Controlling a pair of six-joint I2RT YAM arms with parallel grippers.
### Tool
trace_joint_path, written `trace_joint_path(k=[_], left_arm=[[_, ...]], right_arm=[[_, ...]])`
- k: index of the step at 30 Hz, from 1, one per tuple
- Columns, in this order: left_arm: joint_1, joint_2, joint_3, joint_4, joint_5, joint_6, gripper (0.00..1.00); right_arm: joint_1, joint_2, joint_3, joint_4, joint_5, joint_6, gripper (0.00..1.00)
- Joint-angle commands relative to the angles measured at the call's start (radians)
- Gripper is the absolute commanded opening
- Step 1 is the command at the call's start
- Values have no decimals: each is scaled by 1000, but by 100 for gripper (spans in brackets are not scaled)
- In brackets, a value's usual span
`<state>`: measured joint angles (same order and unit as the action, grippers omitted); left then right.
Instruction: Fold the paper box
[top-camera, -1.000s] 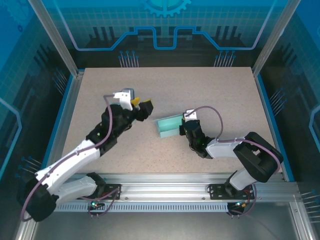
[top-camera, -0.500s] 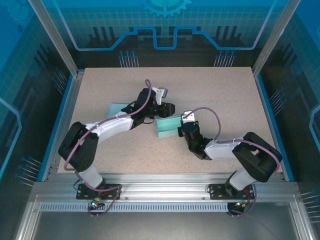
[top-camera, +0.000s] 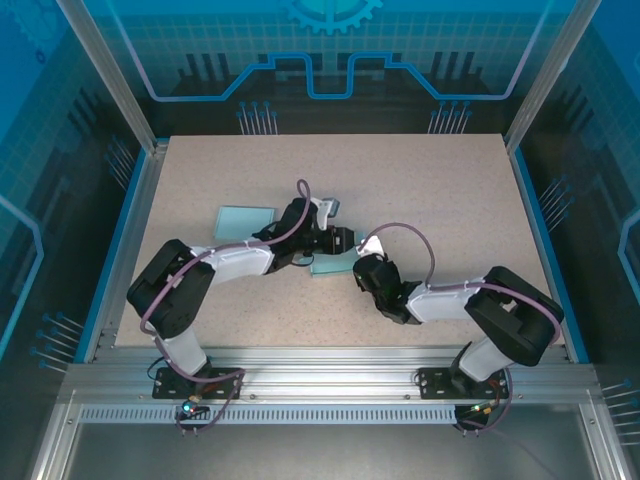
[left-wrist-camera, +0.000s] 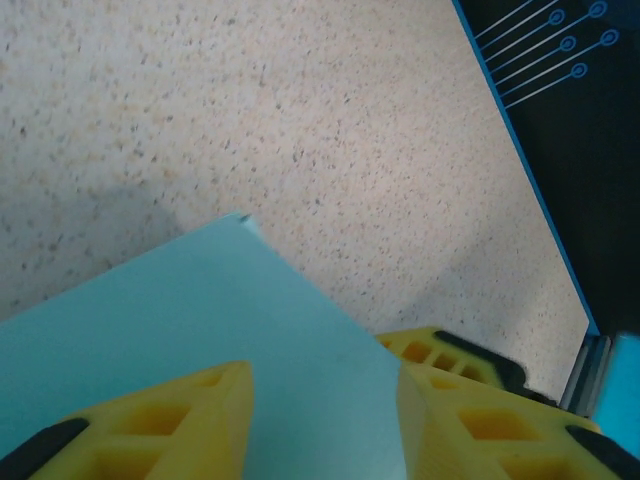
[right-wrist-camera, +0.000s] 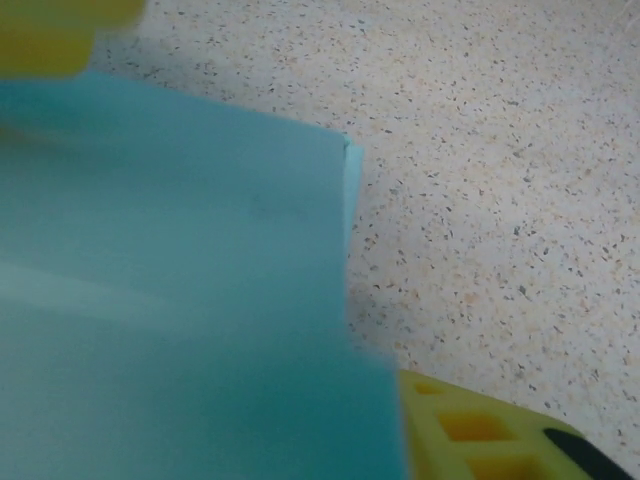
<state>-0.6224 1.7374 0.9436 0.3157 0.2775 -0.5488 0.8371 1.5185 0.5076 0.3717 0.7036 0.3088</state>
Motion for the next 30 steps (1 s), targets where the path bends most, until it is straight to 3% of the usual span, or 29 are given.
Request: trace_joint_path(k=[1, 11, 19, 21, 25, 27, 30], left_arm=[[-12, 16, -51, 113, -5, -35, 43], [-15, 63, -134, 267, -35, -21, 43], [-16, 150, -225, 502, -37, -40, 43], [-17, 154, -232, 500, -43, -31, 43], [-15, 142, -236, 481, -61, -10, 44], [-15, 126, -233, 468, -63, -3, 45], [-15, 82, -216, 432, -67, -1, 49]], right_arm=[[33, -57, -14, -125, 32, 52, 43], [94, -365, 19, -449, 22, 165, 63], [21, -596, 127, -740, -58, 269, 82], [-9, -595, 158, -761, -111, 268, 87], [-155, -469, 266, -846, -320, 277, 88], [-228, -360, 315, -870, -432, 268, 84], [-257, -234, 365, -878, -493, 228, 79]])
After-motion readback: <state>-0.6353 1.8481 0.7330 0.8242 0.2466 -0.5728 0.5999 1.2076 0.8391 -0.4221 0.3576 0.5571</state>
